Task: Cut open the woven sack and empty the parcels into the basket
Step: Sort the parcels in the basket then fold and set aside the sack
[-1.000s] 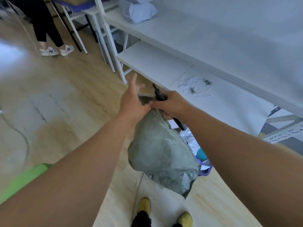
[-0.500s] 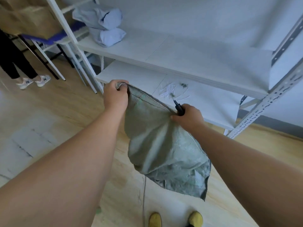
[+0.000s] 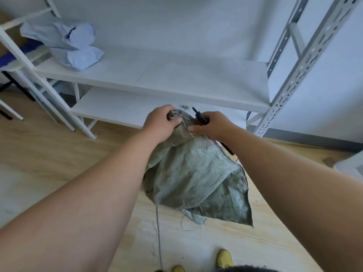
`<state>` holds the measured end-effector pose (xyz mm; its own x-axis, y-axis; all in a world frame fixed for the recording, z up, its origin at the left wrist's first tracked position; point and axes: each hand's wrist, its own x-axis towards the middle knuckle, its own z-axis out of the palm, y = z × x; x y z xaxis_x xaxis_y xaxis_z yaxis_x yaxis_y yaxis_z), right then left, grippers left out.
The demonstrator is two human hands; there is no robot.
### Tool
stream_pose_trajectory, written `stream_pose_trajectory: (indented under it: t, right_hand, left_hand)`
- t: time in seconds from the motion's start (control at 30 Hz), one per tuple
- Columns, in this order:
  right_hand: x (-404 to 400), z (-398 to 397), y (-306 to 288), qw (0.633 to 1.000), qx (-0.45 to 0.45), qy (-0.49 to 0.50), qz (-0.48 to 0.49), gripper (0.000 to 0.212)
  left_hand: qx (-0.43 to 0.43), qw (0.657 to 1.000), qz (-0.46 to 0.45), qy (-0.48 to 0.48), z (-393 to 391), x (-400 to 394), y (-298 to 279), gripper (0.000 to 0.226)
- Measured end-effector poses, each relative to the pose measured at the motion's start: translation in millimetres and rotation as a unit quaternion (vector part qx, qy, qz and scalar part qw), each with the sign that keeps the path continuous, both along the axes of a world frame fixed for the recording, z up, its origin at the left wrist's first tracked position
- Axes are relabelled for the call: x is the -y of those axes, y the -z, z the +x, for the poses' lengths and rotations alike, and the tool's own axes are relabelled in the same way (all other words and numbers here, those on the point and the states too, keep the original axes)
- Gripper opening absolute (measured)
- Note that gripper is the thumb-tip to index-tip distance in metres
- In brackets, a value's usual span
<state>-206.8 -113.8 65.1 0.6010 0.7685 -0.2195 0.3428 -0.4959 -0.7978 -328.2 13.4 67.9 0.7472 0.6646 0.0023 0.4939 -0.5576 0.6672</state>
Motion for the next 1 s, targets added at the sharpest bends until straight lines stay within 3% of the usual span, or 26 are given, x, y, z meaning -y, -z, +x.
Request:
stream_pose_trajectory:
  t: [0.1, 0.23, 0.37, 0.47, 0.57, 0.67, 0.73, 0.83, 0.93, 1.0]
  right_hand:
    - [2.6, 11.8, 2.8, 0.997, 0.029, -0.011, -0.073, 0.043]
    - [4.2, 21.4, 3.7, 0.985, 0.119, 0.081, -0.096, 0.021]
    - [3.8, 26.9, -7.2, 0.966, 0.183, 0.128, -0.132, 0.003]
    - [2.4, 32.9, -12.5, 0.954, 0.239, 0.160, -0.078, 0.005]
    - [8.0, 34.8, -4.2, 0.954, 0.229, 0.102, -0.164, 0.006]
    - [13.9, 34.0, 13.2, 0.956, 0.212, 0.134, -0.149, 0.004]
    - [9.9, 27.7, 17.3, 0.966, 0.169, 0.134, -0.144, 0.003]
    - [-5.4, 14.8, 14.3, 0.986, -0.023, 0.160, -0.044, 0.008]
    - [-24.5, -4.8, -5.6, 0.961, -0.212, 0.169, 0.063, 0.007]
    - [-37.4, -12.3, -19.9, 0.921, -0.309, 0.201, 0.127, 0.014]
  left_hand:
    - [0.098, 0.992, 0.006, -0.084, 7.6, -7.1, -24.5, 0.029]
    - [0.280, 0.934, 0.063, -0.213, 13.5, -23.6, -61.1, 0.021]
    - [0.161, 0.954, 0.100, -0.234, -1.5, -48.6, -53.1, 0.020]
    - [0.277, 0.900, 0.107, -0.320, -16.5, -56.4, -56.0, 0.022]
    - [0.220, 0.929, 0.120, -0.271, -21.4, -55.9, -46.7, 0.021]
    - [0.260, 0.905, 0.093, -0.325, -27.1, -56.3, -49.2, 0.025]
    - [0.167, 0.933, 0.086, -0.306, -29.0, -54.6, -48.1, 0.024]
    - [0.062, 0.970, 0.064, -0.225, -28.5, -44.7, -35.4, 0.022]
    - [0.083, 0.984, 0.004, -0.159, -28.2, -27.3, -21.2, 0.028]
    - [0.149, 0.979, -0.063, -0.122, -29.1, -16.0, -17.1, 0.051]
